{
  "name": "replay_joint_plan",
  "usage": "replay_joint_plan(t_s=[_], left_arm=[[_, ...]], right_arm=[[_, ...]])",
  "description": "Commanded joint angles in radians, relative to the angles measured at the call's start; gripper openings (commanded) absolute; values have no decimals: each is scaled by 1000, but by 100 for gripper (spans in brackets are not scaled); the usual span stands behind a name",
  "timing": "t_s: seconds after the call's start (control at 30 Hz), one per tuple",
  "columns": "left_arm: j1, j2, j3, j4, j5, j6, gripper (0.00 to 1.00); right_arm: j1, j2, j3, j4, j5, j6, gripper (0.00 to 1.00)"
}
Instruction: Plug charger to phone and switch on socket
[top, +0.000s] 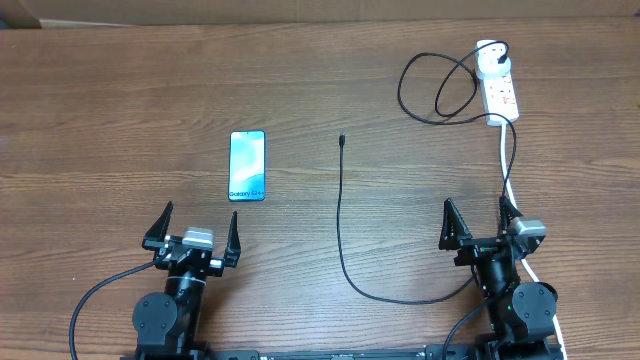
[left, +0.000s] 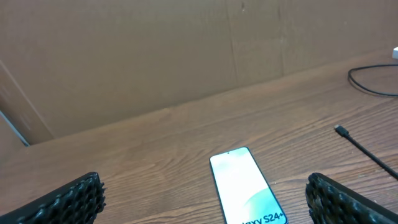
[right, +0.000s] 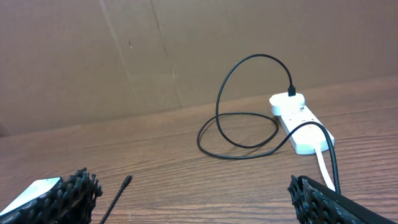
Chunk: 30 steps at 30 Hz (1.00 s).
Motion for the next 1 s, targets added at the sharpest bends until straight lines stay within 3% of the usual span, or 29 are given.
replay_joint_plan(t_s=[0.0, 0.3, 0.6, 0.83, 0.97], left_arm=[[5, -12, 30, 2, -15, -29, 100], [5, 30, 101, -25, -18, -80, 100], [5, 346, 375, -119, 19, -80, 100], [4, 678, 731, -337, 87, -99, 100], [4, 885, 980, -560, 116, -145, 100]], right_arm=[[6, -11, 22, -1, 1, -38, 100], [6, -10, 116, -88, 4, -85, 100], [6, 116, 354, -256, -25, -76, 100], [6, 350, 609, -389, -116, -73, 100], [6, 528, 795, -530, -161, -73, 100]])
